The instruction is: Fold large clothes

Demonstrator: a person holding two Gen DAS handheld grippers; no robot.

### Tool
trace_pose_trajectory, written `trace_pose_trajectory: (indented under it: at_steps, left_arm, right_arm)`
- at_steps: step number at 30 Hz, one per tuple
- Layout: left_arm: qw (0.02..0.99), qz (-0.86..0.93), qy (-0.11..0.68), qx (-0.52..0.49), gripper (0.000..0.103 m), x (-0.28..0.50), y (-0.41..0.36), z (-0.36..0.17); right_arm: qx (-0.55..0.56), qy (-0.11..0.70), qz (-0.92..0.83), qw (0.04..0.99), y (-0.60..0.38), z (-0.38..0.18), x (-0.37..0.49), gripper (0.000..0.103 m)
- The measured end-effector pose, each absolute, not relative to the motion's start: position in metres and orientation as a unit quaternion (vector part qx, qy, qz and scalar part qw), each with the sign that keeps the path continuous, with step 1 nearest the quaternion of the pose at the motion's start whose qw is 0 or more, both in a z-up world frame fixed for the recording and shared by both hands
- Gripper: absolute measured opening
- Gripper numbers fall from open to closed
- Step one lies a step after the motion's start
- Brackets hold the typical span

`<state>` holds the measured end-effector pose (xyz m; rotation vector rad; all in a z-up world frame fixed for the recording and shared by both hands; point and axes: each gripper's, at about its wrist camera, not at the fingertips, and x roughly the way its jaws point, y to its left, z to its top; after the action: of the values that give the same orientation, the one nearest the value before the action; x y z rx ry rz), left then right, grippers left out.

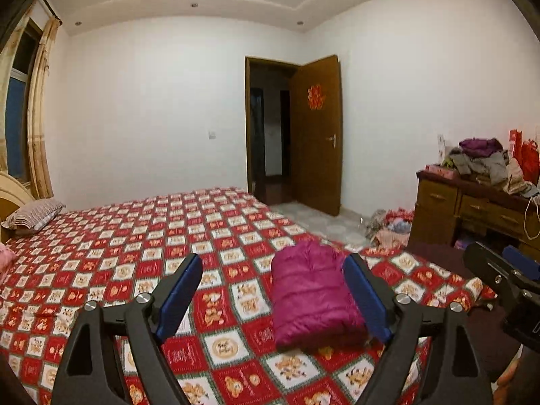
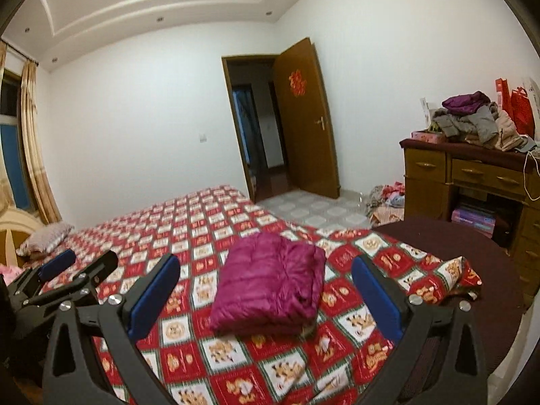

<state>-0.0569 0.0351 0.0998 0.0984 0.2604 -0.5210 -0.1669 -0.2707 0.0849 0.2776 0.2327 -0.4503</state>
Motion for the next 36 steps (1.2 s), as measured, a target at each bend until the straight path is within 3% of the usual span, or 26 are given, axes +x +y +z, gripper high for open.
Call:
trace_pose_trajectory:
  at_steps: [12, 36]
  left_arm:
    - [0.961, -0.253, 0.101, 0.041, 0.093, -0.06, 0.03, 0.107]
    - [0.962, -0.244, 0.111, 0.05, 0.094, -0.059, 0.025, 0.1]
  right_arm:
    - [0.116, 0.052, -0.245, 0.961, -0.269, 0.091, -0.17, 0.103]
    - [0.118, 0.075, -0.248, 0.958, -0.275, 0.082, -0.166, 0.103]
